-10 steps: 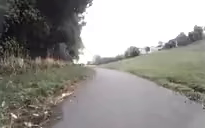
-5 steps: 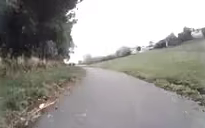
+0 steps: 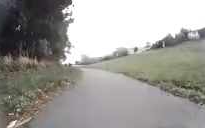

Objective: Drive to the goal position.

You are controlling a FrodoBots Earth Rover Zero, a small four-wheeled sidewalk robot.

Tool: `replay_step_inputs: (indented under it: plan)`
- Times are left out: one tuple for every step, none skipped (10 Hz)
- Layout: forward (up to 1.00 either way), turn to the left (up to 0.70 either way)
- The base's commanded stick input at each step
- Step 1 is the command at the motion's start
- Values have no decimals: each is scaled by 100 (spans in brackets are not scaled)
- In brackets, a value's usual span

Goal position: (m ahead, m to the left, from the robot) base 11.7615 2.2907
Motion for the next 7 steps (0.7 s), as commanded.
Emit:
replay_step_inputs:
  plan:
    - [100,-4]
    - [100,-3]
    - [100,-1]
    - [100,0]
    - [100,0]
    - [100,0]
    - [100,0]
